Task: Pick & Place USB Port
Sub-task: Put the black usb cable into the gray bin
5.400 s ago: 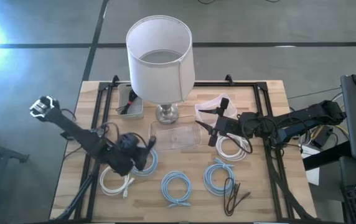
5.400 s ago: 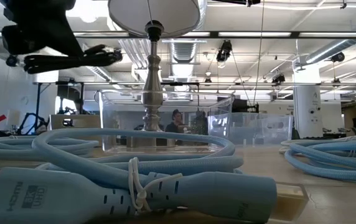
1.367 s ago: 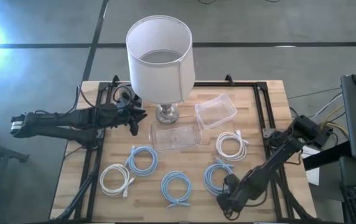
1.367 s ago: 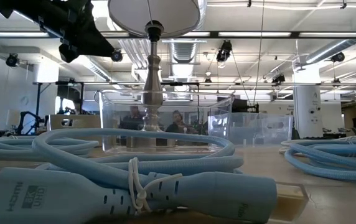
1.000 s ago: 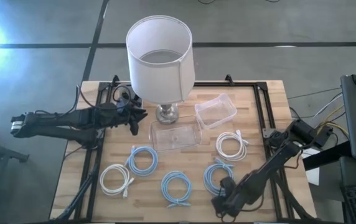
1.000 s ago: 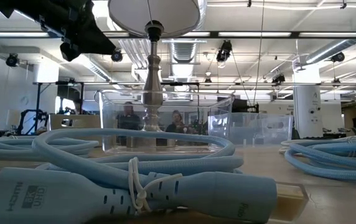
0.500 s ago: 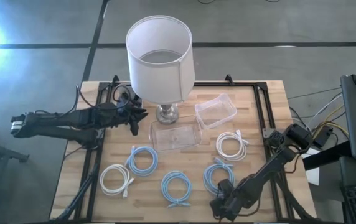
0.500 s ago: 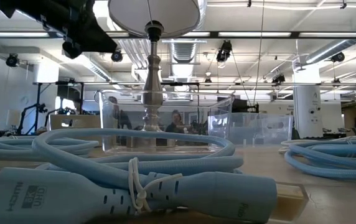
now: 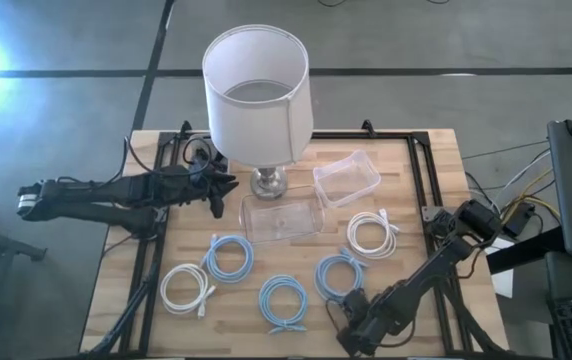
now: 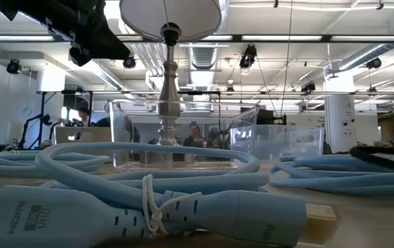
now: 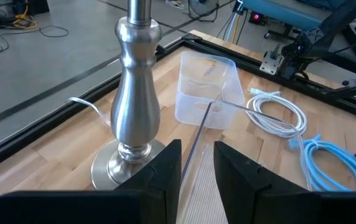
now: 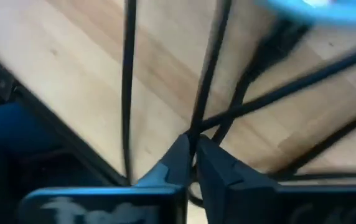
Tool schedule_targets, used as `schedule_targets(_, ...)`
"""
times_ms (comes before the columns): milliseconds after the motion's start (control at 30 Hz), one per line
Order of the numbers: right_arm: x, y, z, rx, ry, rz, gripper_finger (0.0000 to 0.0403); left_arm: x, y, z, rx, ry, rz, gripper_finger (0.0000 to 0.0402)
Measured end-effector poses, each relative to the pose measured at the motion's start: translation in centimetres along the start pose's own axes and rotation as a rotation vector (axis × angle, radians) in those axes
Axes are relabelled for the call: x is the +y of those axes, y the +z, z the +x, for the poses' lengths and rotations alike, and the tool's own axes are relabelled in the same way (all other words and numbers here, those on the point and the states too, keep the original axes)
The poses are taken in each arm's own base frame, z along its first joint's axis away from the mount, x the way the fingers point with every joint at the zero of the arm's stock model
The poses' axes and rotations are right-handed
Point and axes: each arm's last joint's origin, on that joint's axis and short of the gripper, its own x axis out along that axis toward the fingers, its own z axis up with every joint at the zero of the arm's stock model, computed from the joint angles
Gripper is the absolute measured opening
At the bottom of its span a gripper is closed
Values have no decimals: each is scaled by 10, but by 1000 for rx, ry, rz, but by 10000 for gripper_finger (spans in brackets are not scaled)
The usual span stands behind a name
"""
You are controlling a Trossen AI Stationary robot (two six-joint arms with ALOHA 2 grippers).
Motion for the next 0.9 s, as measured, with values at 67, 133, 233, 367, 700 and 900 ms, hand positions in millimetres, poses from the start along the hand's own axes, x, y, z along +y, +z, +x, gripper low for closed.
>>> schedule_targets(67, 4, -1, -5, 8, 20, -12, 12, 0, 0, 0, 0, 0, -4, 96)
schedule_targets(133, 9, -1, -13, 14, 49, -13, 10, 0, 0, 0, -1, 0, -7, 96)
schedule_targets(233, 15, -2, -23, 20, 87, -21, 10, 0, 1, 0, -7, -2, -10, 96)
schedule_targets(367, 22, -2, -37, 16, 135, -61, 9, -1, 1, 1, -13, -4, -12, 96)
schedule_targets(700, 29, 13, -42, -297, 119, -464, 9, -15, -3, 20, 39, -219, 104, 96)
schedule_targets(900, 36, 38, -46, -433, 62, -636, 9, -28, -11, 40, 97, -418, 114, 96)
